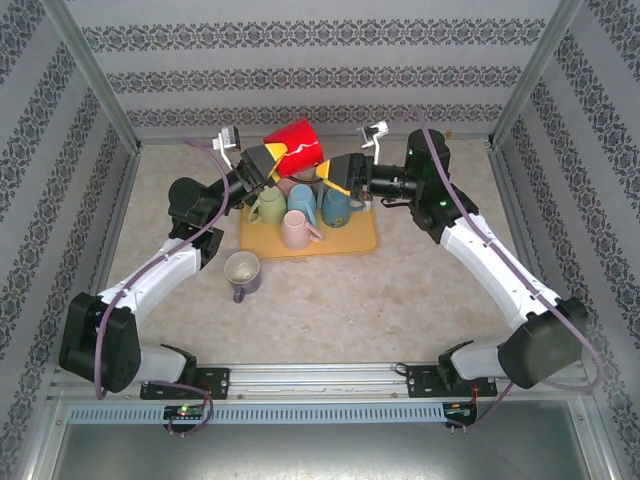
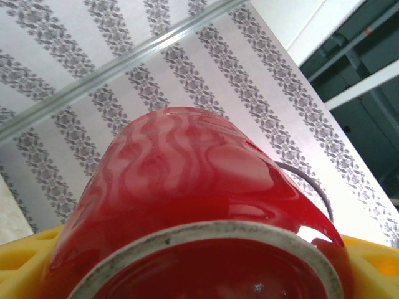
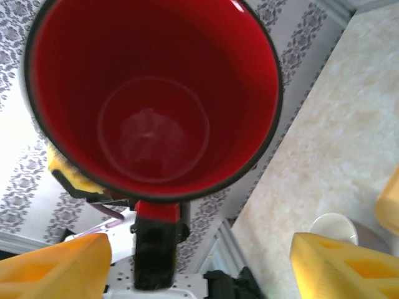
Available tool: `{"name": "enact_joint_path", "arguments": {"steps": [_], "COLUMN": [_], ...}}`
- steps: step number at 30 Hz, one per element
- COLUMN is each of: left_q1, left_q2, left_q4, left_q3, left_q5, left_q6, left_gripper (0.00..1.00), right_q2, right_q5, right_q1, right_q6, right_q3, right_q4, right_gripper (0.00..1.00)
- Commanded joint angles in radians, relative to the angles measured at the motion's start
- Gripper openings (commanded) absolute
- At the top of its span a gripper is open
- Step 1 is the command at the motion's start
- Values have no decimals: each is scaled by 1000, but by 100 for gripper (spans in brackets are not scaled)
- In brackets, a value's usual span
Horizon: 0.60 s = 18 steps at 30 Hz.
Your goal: Turn the mug right side up
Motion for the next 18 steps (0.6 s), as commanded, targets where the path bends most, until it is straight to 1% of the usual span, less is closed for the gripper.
{"name": "enact_joint_path", "arguments": {"steps": [1, 5, 7, 9, 13, 14, 16, 18], "left_q1": [-15, -23, -26, -28, -32, -33, -32, -34], "left_q2": [-28, -28, -30, -32, -37, -37, -39, -49], "left_q4": [180, 161, 152, 143, 128, 123, 114, 91], "left_q3": [25, 34, 35, 34, 28, 26, 22, 14], "left_q5": [39, 56, 63, 69, 74, 76, 77, 73], "left_q6": [-50, -43, -36, -26, -9, -7, 0, 15], "left_gripper": [47, 47, 46, 46, 46, 48, 55, 67], "right_q2": [11, 34, 40, 39, 35, 32, 20, 3], "right_q5": [-90, -107, -107, -104, -92, -89, -79, -61], "right_q1": [24, 42, 47, 51, 54, 56, 50, 42], "right_q6": [50, 70, 76, 78, 84, 84, 83, 81], "right_q3": [53, 72, 75, 79, 74, 71, 59, 43], "right_q4": [89, 94, 97, 99, 102, 102, 102, 102], "right_gripper": [68, 52, 47, 39, 15, 12, 6, 3]}}
